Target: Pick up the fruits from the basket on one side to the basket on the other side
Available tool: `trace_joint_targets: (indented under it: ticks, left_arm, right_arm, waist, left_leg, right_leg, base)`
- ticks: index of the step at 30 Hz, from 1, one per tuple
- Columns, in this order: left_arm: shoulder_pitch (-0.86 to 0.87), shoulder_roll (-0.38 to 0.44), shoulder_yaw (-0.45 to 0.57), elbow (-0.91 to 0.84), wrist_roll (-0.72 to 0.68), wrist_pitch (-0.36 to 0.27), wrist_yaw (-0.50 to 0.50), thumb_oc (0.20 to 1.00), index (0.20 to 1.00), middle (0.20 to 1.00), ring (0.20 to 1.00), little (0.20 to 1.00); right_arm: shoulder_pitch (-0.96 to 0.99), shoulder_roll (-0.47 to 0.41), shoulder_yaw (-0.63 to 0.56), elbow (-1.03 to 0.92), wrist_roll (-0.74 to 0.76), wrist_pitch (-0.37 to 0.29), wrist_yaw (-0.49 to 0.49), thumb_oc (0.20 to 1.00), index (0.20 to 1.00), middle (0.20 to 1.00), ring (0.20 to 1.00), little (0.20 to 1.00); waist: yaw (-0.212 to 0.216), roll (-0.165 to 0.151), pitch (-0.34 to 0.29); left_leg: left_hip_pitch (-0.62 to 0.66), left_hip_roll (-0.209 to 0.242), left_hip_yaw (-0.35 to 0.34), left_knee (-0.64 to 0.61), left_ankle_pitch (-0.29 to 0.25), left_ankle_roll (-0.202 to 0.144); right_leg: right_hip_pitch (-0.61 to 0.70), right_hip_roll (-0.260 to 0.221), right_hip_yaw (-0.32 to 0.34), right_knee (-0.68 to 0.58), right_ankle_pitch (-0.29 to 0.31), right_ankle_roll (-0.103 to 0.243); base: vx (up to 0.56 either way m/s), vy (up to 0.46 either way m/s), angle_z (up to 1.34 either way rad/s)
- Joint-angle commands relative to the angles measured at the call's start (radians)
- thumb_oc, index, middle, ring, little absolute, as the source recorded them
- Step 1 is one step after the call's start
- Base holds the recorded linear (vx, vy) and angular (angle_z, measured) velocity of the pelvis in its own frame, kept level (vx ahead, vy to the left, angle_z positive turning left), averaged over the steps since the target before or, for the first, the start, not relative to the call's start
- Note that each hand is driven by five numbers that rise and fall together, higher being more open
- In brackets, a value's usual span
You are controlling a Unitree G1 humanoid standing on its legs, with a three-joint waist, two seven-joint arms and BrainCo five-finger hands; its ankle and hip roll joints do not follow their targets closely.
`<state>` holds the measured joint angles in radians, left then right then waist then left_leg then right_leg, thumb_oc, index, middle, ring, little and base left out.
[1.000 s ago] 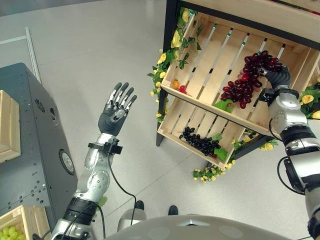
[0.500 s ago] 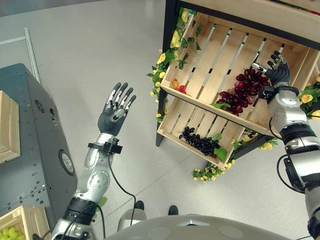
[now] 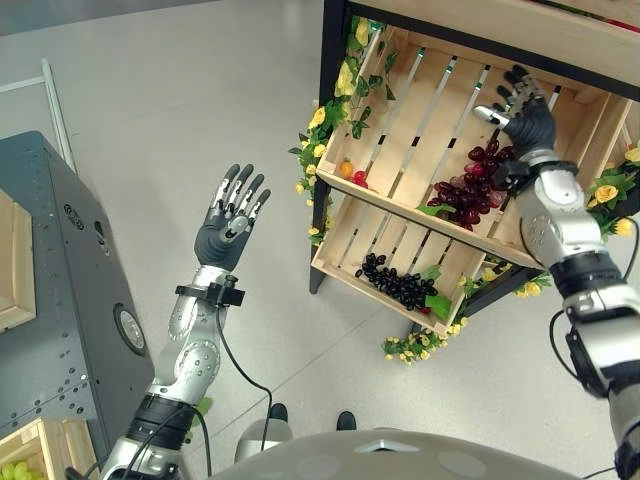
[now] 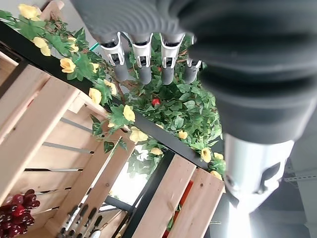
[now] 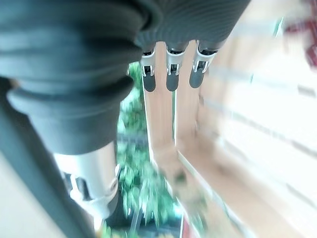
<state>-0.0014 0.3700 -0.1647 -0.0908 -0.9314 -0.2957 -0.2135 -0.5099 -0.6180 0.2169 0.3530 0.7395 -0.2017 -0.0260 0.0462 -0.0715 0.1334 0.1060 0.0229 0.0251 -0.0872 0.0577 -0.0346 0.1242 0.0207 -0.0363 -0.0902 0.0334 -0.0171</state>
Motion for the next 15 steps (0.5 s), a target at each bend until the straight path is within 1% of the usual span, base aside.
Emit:
trace_joint_targets:
  ticks: [1,4,6,11,15]
  left_arm:
    - [-0.015,0.001,0.045,-0.052,0.028,-0.048,-0.009,1.0,1.0,1.0,1.0,1.0]
    - [-0.01,-0.003,0.072,-0.046,0.041,-0.051,-0.003,1.0,1.0,1.0,1.0,1.0]
    - [-0.006,-0.006,0.085,-0.046,0.056,-0.053,-0.002,1.0,1.0,1.0,1.0,1.0]
    - [0.007,-0.015,0.123,-0.054,0.073,-0.067,0.009,1.0,1.0,1.0,1.0,1.0]
    - [0.007,-0.021,0.15,-0.053,0.089,-0.081,0.022,1.0,1.0,1.0,1.0,1.0]
  right_arm:
    - [0.022,-0.003,-0.03,-0.053,0.03,-0.058,0.04,1.0,1.0,1.0,1.0,1.0]
    - [0.103,0.008,-0.05,-0.163,0.04,-0.056,0.079,1.0,1.0,1.0,1.0,1.0]
    - [0.153,-0.003,-0.052,-0.228,0.03,-0.047,0.123,1.0,1.0,1.0,1.0,1.0]
    - [0.252,0.004,-0.065,-0.296,0.067,-0.032,0.175,1.0,1.0,1.0,1.0,1.0]
    - [0.305,-0.007,-0.062,-0.367,0.068,-0.024,0.223,1.0,1.0,1.0,1.0,1.0]
  waist:
    - [0.005,-0.026,-0.053]
    - [-0.002,-0.024,-0.05]
    - [-0.004,-0.024,-0.049]
    - [-0.007,-0.025,-0.049]
    - [-0.011,-0.023,-0.046]
  left_leg:
    - [0.014,0.002,0.018,0.005,-0.056,-0.002]
    - [0.013,0.002,0.018,0.006,-0.057,0.0]
    - [0.011,0.001,0.019,0.006,-0.057,0.0]
    - [0.008,-0.001,0.019,0.006,-0.058,0.0]
    - [0.006,-0.003,0.019,0.008,-0.057,0.001]
  right_leg:
    - [-0.008,-0.069,0.0,0.04,-0.017,0.126]
    - [-0.011,-0.072,0.002,0.043,-0.018,0.127]
    - [-0.014,-0.073,0.0,0.045,-0.019,0.127]
    - [-0.012,-0.075,-0.001,0.042,-0.018,0.13]
    - [-0.017,-0.078,0.002,0.045,-0.018,0.131]
  base:
    - [0.0,0.0,0.0]
    - [0.0,0.0,0.0]
    - [0.0,0.0,0.0]
    - [0.0,0.0,0.0]
    - [0.0,0.0,0.0]
